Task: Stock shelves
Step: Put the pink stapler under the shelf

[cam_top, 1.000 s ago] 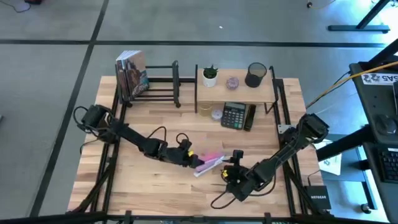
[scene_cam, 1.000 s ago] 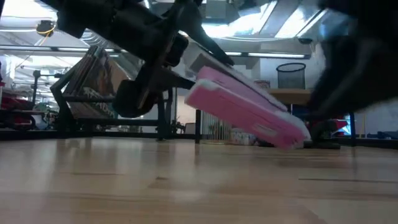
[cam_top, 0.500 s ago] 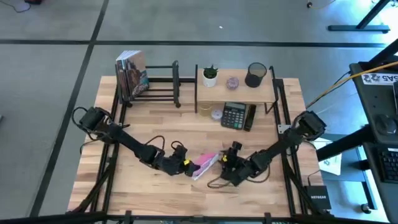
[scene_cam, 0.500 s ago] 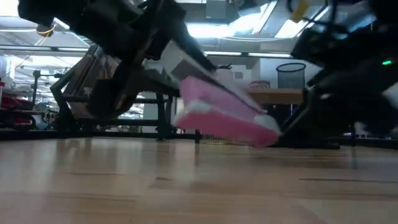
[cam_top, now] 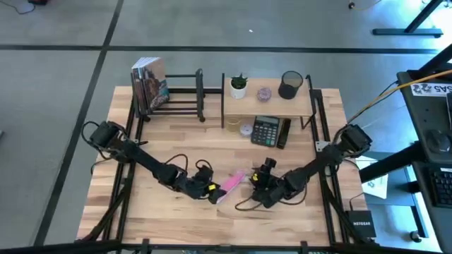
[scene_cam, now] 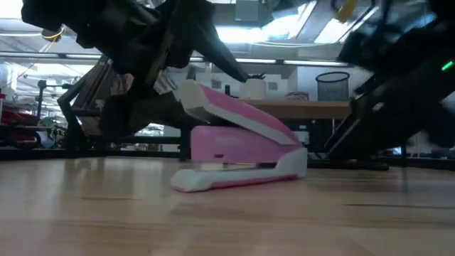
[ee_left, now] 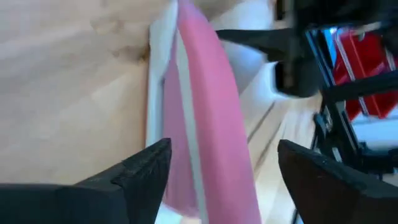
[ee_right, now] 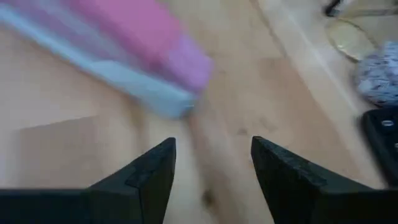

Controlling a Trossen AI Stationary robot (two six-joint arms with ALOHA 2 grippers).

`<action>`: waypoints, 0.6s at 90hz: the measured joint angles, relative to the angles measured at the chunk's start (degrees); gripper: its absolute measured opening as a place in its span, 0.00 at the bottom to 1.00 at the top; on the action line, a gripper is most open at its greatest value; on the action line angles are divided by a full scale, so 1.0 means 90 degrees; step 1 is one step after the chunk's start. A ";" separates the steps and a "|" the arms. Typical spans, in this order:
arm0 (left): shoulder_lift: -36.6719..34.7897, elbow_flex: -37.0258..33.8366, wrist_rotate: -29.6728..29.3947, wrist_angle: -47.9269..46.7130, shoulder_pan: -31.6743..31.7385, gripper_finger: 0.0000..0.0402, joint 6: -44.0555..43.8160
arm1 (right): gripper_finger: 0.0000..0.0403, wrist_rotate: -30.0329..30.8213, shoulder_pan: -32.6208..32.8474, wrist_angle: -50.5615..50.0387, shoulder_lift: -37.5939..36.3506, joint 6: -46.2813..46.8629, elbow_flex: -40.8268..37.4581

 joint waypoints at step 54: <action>0.0321 0.0005 -0.0593 0.1404 -0.0799 0.69 0.0062 | 0.49 -0.1113 -0.1409 0.1855 0.0577 -0.1556 0.0206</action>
